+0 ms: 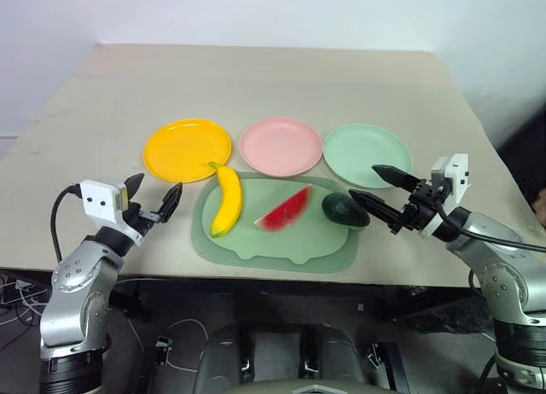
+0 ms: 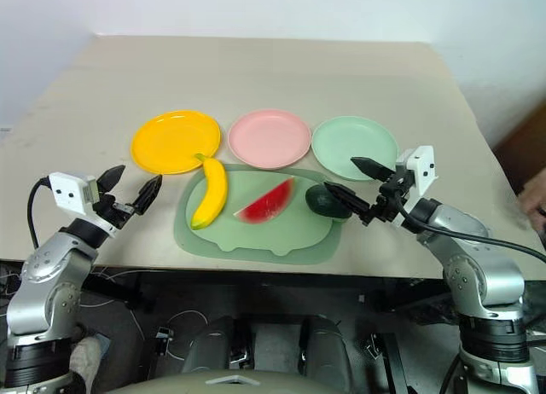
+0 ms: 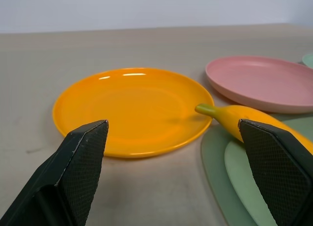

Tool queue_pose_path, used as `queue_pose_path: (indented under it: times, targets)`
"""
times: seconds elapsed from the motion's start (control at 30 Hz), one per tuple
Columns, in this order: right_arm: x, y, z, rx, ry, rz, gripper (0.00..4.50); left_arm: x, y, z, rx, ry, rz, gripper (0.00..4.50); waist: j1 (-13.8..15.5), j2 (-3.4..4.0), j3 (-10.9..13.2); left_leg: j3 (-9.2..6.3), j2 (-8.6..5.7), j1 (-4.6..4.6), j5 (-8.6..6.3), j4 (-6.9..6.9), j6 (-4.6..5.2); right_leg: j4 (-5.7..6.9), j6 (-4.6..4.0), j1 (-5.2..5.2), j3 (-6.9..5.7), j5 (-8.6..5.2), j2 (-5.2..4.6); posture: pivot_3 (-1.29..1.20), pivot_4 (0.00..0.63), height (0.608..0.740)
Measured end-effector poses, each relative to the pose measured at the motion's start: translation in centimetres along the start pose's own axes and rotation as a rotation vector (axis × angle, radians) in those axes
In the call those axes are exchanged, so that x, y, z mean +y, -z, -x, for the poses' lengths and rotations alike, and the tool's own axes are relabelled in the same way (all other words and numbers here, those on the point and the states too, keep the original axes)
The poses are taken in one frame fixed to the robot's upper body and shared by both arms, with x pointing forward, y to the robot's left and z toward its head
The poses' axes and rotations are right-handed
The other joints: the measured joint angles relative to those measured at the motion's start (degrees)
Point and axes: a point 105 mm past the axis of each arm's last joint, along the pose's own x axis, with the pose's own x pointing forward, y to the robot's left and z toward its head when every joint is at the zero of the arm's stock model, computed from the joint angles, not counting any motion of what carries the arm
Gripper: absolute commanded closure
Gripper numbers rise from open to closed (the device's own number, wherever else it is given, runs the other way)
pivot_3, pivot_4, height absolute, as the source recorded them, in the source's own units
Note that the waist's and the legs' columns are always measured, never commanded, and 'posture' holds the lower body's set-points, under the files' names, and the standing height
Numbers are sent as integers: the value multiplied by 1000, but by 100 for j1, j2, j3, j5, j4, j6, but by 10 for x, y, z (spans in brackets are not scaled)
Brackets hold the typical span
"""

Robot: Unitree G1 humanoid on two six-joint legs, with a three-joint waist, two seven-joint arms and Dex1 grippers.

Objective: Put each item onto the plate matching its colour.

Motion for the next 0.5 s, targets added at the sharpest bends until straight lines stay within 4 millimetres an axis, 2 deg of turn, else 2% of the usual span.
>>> queue_pose_path:
  times: [0.27,0.5]
  targets:
    - [1,-8,-5,-18,-8,11,0,-1,-1,-2,-3,6,0,38,14,0,0,0,-1,0,0,0,0,-1,0,0,0,0,-1,0,150,695]
    - [11,8,0,75,-37,-16,0,-12,-2,-4,-3,70,22,38,2,0,0,0,-1,0,0,0,1,-2,0,1,0,0,-2,0,150,695]
